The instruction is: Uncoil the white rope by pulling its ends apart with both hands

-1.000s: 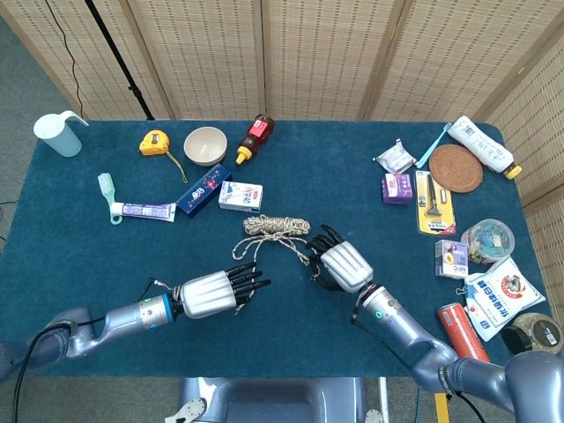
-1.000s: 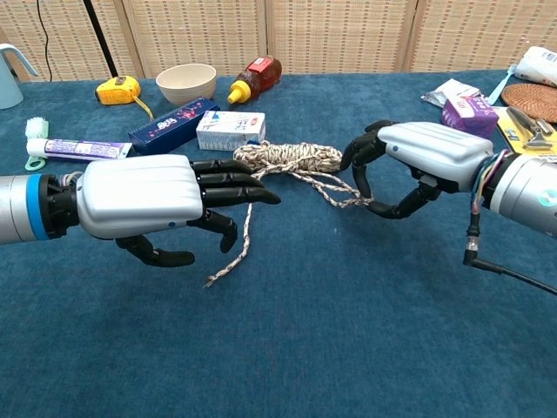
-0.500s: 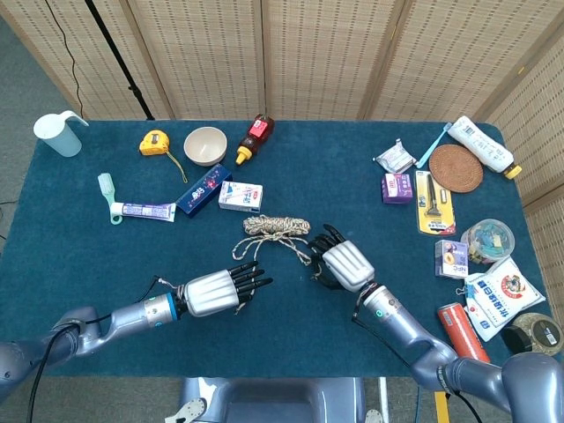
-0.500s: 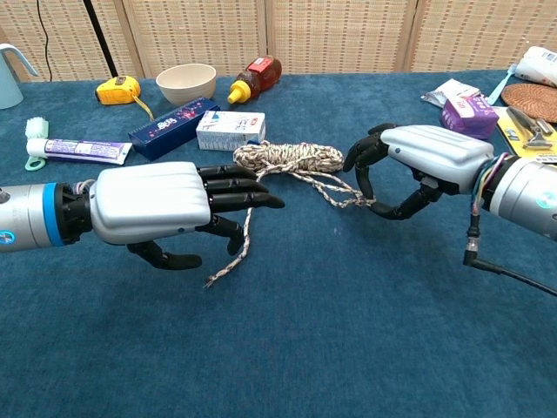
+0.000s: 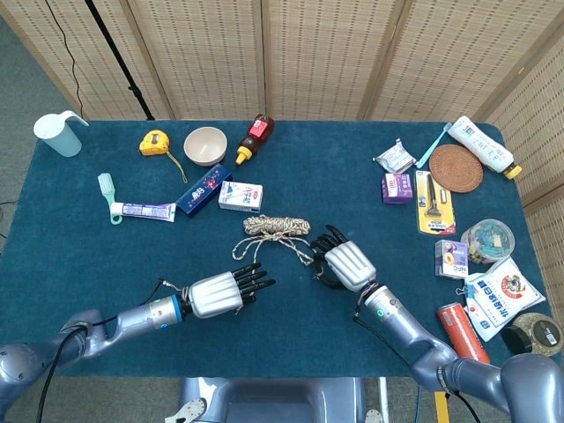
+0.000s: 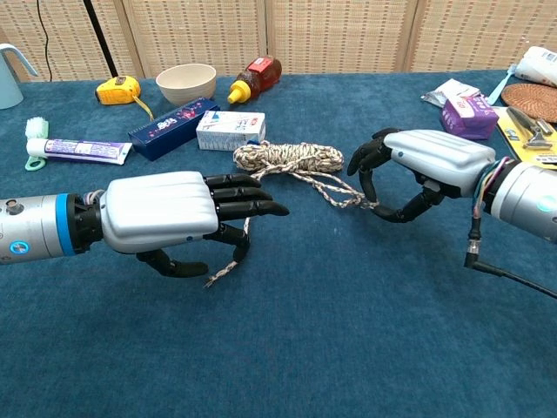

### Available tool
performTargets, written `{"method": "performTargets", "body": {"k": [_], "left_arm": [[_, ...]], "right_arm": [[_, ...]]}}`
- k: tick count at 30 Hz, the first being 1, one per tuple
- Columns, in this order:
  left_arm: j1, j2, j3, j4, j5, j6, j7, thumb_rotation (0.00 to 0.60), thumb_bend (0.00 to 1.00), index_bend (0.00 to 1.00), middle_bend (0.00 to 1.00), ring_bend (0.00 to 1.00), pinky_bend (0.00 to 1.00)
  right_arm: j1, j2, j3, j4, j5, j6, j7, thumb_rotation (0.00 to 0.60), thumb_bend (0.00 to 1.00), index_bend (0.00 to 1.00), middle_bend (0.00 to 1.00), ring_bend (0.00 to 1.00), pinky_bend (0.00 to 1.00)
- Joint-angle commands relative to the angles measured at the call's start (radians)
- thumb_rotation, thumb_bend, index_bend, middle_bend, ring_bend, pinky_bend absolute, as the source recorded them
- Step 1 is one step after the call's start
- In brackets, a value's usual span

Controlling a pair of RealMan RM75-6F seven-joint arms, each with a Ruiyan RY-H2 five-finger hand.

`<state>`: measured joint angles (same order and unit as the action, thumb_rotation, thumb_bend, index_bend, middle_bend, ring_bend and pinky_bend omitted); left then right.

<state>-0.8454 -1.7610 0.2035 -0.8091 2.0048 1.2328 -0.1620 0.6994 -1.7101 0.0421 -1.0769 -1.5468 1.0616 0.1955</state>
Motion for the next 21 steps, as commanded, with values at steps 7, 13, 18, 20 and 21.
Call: {"method": "performTargets", "body": {"k": [7,13,18,20,21], "left_arm": [[0.001,-0.025,0.012,0.029,-0.017,-0.002,-0.003,0.600,0.34,0.42,0.00,0.00,0.00],[0.000,-0.041,0.015,0.044,-0.028,0.002,-0.006,0.600,0.34,0.42,0.00,0.00,0.00],[0.000,-0.053,0.015,0.052,-0.039,0.000,-0.008,0.600,0.34,0.43,0.00,0.00,0.00],[-0.001,-0.057,0.015,0.055,-0.044,-0.003,-0.008,0.600,0.34,0.44,0.00,0.00,0.00],[-0.001,-0.059,0.015,0.055,-0.045,-0.004,-0.008,0.600,0.34,0.44,0.00,0.00,0.00]], "right_arm": [[-0.002,-0.005,0.000,0.015,-0.002,0.000,0.008,0.600,0.43,0.68,0.27,0.19,0.00],[-0.003,-0.006,0.001,0.021,-0.005,0.000,0.013,0.600,0.43,0.69,0.27,0.19,0.00],[-0.004,-0.007,0.001,0.026,-0.006,0.001,0.017,0.600,0.43,0.69,0.28,0.20,0.00],[-0.005,-0.007,0.001,0.028,-0.007,0.001,0.018,0.600,0.43,0.69,0.28,0.20,0.00],[-0.005,-0.006,0.001,0.029,-0.007,0.001,0.018,0.600,0.43,0.69,0.28,0.20,0.00]]}}
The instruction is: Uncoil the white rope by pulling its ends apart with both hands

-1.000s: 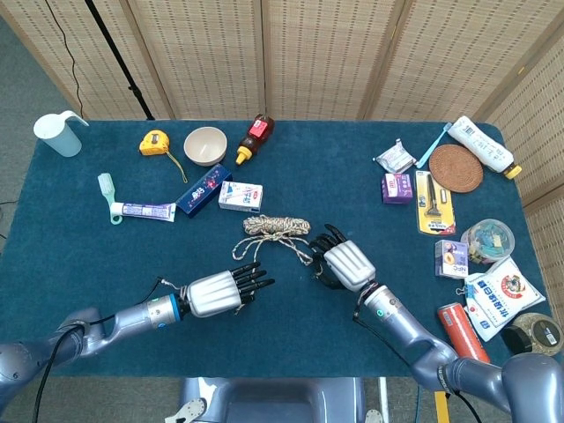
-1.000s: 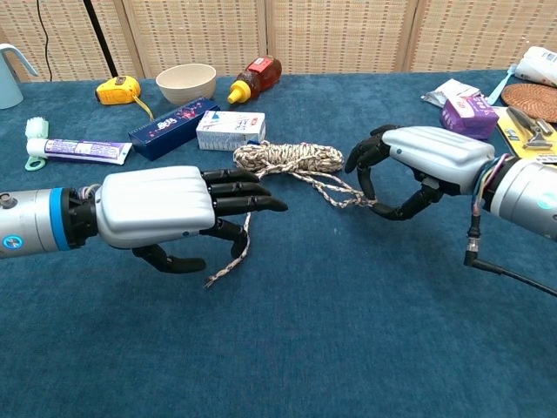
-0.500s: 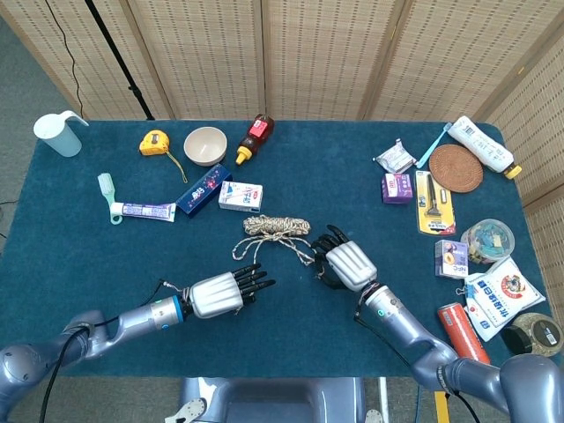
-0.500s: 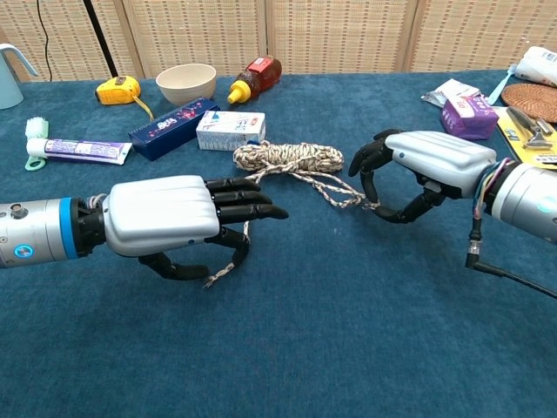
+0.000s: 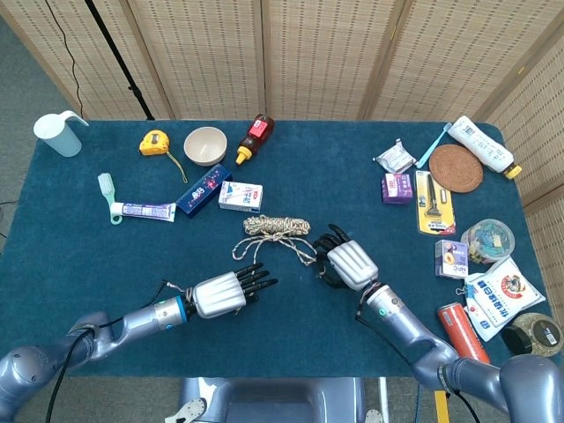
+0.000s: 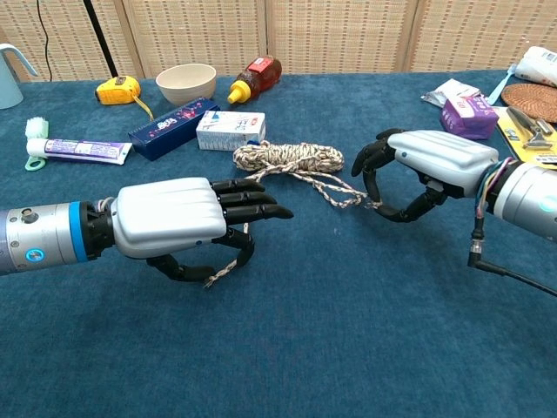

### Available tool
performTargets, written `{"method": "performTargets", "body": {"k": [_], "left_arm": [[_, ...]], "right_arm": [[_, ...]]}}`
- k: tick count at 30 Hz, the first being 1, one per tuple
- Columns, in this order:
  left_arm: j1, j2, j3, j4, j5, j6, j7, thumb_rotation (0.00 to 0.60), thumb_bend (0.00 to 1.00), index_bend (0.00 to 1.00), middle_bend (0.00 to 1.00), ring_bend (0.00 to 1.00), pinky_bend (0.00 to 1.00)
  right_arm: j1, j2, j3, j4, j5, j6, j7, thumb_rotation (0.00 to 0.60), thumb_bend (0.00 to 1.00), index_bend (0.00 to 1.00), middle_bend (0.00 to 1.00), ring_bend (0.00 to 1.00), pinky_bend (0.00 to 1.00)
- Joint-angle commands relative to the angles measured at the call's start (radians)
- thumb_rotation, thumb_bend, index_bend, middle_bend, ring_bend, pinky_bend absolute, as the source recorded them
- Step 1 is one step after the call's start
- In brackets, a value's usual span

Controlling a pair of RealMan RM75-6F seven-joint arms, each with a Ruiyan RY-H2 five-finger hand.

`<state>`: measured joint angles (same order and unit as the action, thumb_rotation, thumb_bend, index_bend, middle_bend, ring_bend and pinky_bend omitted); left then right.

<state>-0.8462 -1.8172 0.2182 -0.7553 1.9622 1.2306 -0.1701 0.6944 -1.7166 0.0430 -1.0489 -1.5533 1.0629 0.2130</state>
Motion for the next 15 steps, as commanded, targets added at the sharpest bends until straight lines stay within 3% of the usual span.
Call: {"method": "performTargets", "body": {"k": [1,15], "left_arm": [[-0.001,-0.005,0.001,0.003,-0.005,-0.003,-0.001,0.600,0.34,0.45,0.00,0.00,0.00],[-0.007,-0.013,-0.002,-0.010,-0.030,-0.015,0.005,0.600,0.34,0.47,0.00,0.00,0.00]], "right_arm": [[-0.001,0.001,0.000,0.001,0.000,0.000,0.002,0.600,0.43,0.69,0.28,0.20,0.00],[-0.008,0.003,-0.001,0.002,0.000,0.001,0.000,0.600,0.43,0.70,0.28,0.20,0.00]]}}
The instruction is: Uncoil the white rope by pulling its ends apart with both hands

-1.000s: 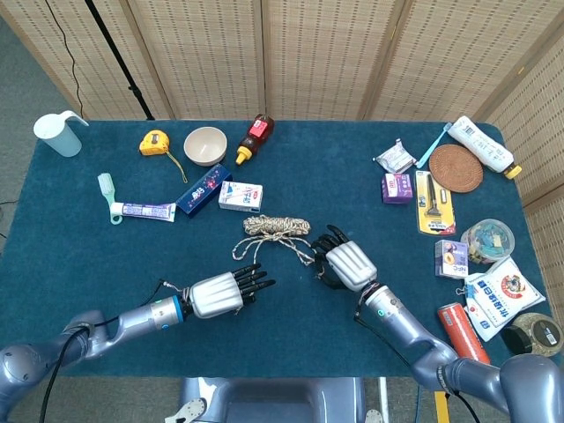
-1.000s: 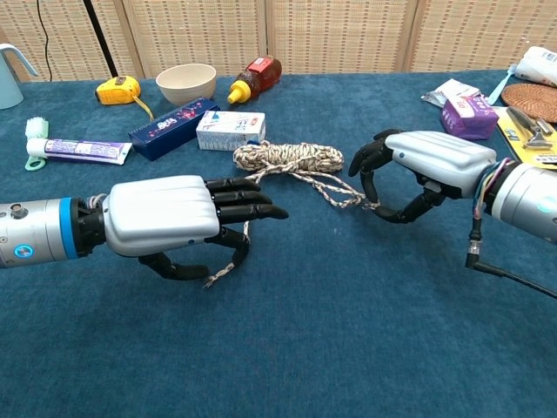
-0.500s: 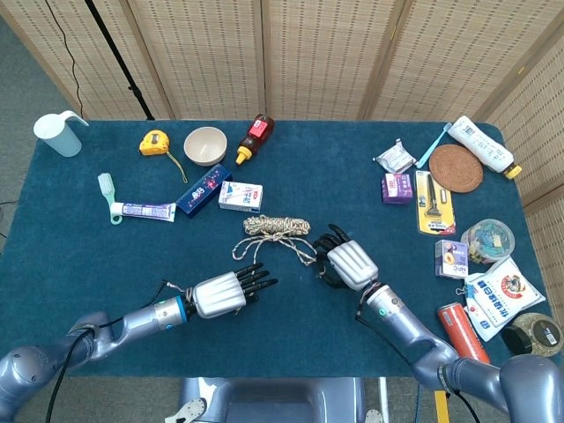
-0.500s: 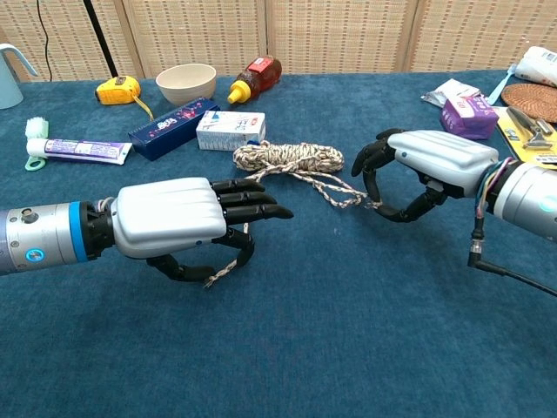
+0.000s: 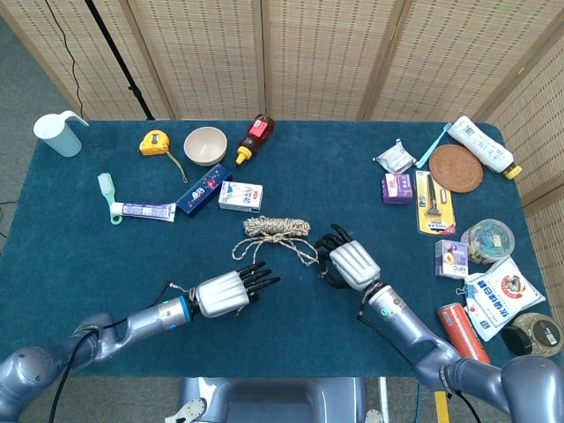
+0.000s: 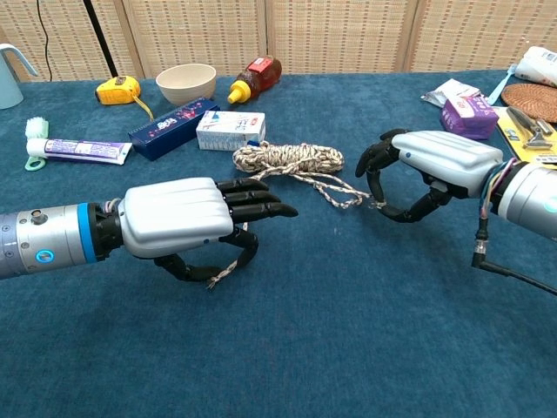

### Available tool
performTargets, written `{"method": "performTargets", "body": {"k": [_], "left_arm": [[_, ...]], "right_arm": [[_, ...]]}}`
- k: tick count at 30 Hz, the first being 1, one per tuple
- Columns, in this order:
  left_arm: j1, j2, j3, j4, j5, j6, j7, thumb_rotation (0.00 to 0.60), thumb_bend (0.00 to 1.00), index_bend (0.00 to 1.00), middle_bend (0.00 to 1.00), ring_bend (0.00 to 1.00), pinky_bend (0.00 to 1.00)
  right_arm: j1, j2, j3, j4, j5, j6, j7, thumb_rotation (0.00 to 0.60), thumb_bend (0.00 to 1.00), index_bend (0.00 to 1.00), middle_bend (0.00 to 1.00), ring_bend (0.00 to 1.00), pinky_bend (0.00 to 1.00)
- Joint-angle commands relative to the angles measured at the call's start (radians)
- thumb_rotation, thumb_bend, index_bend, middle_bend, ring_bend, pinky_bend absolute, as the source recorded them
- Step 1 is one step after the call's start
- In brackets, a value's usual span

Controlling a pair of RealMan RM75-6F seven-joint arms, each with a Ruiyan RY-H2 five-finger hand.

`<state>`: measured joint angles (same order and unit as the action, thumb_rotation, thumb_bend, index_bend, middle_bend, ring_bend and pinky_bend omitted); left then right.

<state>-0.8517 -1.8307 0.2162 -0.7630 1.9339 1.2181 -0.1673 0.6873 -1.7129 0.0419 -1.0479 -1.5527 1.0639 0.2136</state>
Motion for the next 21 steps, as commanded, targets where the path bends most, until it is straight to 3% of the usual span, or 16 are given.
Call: {"method": "performTargets", "body": {"k": [1,21], "left_arm": [[-0.002,0.001,0.001,-0.004,-0.003,-0.005,0.004,0.600,0.34,0.47,0.00,0.00,0.00],[-0.001,0.008,0.004,-0.018,-0.021,-0.012,0.013,0.600,0.35,0.55,0.00,0.00,0.00]], "right_arm": [[-0.001,-0.001,0.000,0.001,0.000,0.000,0.000,0.600,0.43,0.70,0.28,0.20,0.00],[-0.002,-0.003,0.003,0.004,0.001,-0.002,0.002,0.600,0.43,0.71,0.29,0.20,0.00]]}}
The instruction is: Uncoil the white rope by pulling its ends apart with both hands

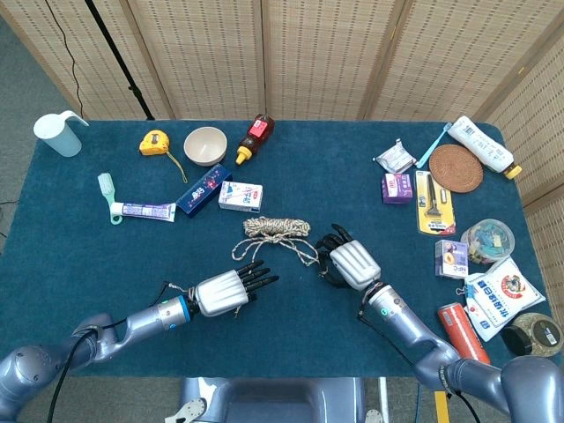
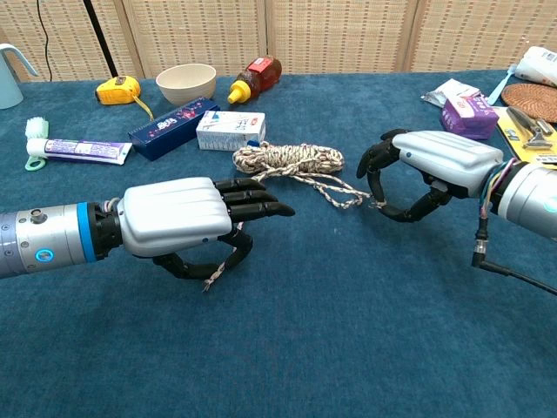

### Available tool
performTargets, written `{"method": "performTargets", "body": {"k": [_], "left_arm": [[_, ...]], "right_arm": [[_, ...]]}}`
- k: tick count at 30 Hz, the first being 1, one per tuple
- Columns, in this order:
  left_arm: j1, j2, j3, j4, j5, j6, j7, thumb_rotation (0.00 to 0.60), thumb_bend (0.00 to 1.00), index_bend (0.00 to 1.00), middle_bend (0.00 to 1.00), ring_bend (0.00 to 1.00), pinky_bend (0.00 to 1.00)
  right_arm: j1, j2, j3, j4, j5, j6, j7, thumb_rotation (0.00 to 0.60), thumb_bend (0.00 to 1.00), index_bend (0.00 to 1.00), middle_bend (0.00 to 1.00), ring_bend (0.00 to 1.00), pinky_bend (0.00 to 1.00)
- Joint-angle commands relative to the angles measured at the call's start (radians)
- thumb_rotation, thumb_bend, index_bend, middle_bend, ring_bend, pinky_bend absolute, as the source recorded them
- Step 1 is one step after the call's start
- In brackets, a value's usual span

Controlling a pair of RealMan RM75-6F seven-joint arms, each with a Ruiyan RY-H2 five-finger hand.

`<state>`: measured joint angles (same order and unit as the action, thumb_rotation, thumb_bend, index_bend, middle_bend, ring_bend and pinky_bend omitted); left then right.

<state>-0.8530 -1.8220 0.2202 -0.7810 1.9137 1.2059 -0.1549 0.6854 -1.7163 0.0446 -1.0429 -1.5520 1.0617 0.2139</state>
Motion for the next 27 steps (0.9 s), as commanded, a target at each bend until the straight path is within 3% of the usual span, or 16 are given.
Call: {"method": "performTargets", "body": {"k": [1,15,27], "left_arm": [[0.001,0.000,0.000,-0.001,-0.001,0.001,0.000,0.600,0.35,0.56,0.00,0.00,0.00],[0.012,0.011,0.002,-0.013,-0.009,0.017,-0.005,0.600,0.38,0.60,0.00,0.00,0.00],[0.065,0.088,-0.012,-0.064,-0.047,0.085,-0.029,0.600,0.37,0.61,0.00,0.00,0.00]], "right_arm": [[0.000,0.000,0.001,-0.001,0.000,0.001,0.000,0.600,0.43,0.71,0.29,0.20,0.00],[-0.005,0.004,0.001,-0.008,0.001,0.003,0.001,0.600,0.44,0.71,0.29,0.21,0.00],[-0.006,0.021,0.013,-0.031,0.000,0.023,-0.009,0.600,0.44,0.71,0.30,0.21,0.00]]}}
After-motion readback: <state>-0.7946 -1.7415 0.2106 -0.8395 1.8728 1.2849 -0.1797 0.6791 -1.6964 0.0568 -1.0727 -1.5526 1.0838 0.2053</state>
